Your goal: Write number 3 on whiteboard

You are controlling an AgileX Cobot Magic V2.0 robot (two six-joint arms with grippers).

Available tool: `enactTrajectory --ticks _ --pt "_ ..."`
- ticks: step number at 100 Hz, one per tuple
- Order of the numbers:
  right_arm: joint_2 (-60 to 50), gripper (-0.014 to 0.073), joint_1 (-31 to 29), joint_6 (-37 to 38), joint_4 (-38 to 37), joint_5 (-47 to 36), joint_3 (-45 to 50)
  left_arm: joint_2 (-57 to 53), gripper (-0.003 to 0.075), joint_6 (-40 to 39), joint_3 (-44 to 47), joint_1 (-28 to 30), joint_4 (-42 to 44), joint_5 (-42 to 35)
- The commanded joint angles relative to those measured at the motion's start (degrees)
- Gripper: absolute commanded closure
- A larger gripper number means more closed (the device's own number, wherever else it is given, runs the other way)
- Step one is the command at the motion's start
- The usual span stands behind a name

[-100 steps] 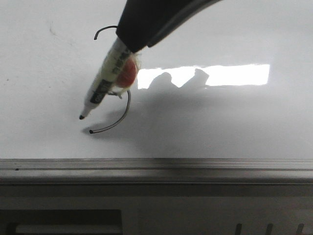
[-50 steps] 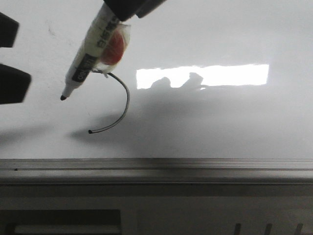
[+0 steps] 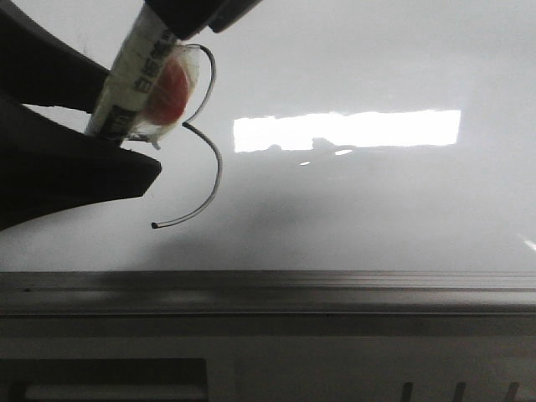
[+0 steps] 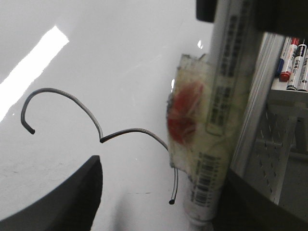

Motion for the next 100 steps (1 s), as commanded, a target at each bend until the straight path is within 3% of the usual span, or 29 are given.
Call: enactTrajectory --ticks 1,24,86,93,100 --pt "-1.59 0.0658 0.13 -0.57 -0.03 -3.38 -2.07 -0.34 0.0353 -0.2 -2.09 -0.44 -0.5 -4.2" --pt "-1.59 0.0658 -0.7 -0.57 -0.92 -3.59 -2.07 -0.34 0.0741 -0.2 -2.09 -0.47 -0.5 -3.07" --pt "-1.59 0.0652 -2.02 -0.35 -0.92 -4.05 -2.07 -0.34 0.074 -0.49 -3.72 -0.47 -1.61 -0.26" --pt "-1.59 0.0572 -2.02 -0.35 -0.92 -4.92 -2.07 -0.34 0.074 -0.49 -3.72 -0.47 -3.83 -0.26" --pt "-1.59 0.0376 -2.02 -0.35 -1.42 -6.35 -2.07 -0.34 0.074 -0.49 -3.72 -0.47 -7.23 -0.26"
